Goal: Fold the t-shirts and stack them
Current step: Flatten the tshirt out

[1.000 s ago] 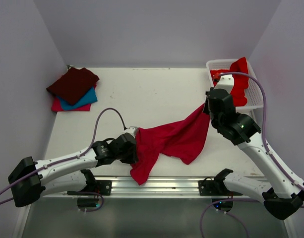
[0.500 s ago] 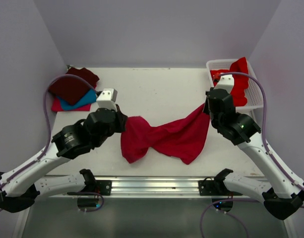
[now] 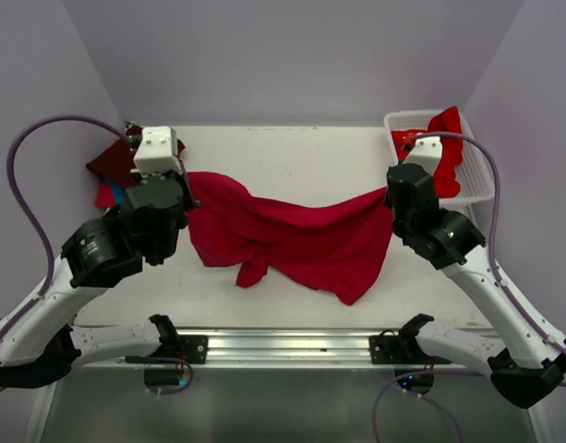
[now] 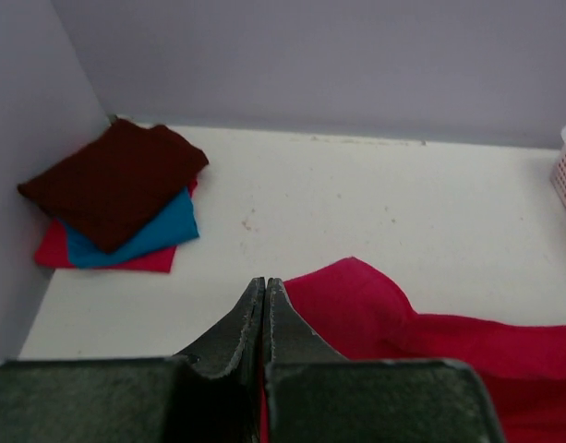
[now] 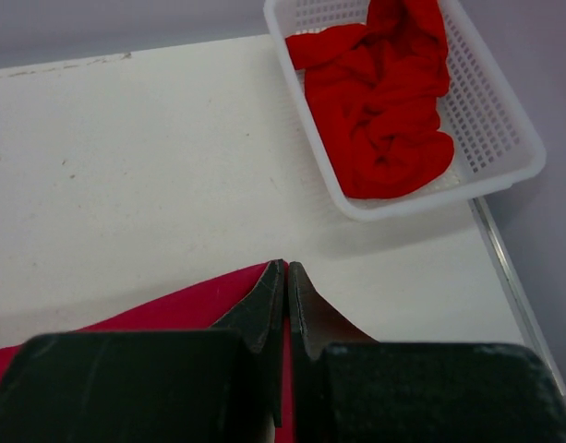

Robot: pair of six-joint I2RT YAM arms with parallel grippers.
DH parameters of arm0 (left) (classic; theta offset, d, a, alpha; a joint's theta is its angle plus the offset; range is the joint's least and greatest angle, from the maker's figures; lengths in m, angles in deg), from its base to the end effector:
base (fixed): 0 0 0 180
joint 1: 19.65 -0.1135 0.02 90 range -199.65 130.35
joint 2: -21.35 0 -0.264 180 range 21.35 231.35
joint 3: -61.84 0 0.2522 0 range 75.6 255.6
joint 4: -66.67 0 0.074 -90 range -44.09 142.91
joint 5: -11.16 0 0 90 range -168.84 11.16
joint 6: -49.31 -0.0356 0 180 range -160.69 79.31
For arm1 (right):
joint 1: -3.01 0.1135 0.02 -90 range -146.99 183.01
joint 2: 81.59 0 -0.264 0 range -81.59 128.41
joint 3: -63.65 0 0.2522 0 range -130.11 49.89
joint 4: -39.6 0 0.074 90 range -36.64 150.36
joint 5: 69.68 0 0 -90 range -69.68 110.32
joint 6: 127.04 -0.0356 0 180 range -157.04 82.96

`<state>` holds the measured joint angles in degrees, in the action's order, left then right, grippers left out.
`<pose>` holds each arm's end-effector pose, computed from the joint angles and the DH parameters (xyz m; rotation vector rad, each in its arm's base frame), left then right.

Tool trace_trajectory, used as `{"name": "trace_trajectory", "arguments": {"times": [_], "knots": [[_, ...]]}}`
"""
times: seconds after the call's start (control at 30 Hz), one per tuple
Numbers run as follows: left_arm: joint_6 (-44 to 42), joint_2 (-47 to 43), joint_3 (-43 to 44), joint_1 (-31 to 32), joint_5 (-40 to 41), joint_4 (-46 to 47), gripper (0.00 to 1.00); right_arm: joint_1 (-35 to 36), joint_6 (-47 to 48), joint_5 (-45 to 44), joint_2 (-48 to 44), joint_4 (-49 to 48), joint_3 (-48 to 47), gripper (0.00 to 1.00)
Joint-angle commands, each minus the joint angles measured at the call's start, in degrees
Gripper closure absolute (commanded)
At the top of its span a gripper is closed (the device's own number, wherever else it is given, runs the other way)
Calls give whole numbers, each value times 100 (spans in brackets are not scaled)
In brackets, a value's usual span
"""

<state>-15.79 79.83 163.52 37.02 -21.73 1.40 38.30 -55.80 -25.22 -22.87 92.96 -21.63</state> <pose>0.1087 -0.1108 0.4761 -0.1316 1.7716 -0.0467 0.1753 0.0930 0.4073 0.2052 1.8847 -0.1732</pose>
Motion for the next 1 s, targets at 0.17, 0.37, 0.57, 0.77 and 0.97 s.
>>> {"name": "trace_trajectory", "arguments": {"times": [0.17,0.37,0.57,0.77,0.97], "knots": [[-2461,-372,313,20,1084,2556,100,-4,698,-737,-291,-883,-607,100],[-3070,-337,717,20,101,3147,100,-4,1550,-29,-466,-1776,-837,100],[-3246,-486,902,20,-1322,3182,100,-4,2219,1151,-1336,-2667,-432,100],[-3176,-803,955,20,-2651,2998,100,-4,2439,2092,-1776,-2545,-537,100],[-3044,-522,1175,20,-2486,2242,100,4,2369,2226,-1610,-1719,-1196,100]]}}
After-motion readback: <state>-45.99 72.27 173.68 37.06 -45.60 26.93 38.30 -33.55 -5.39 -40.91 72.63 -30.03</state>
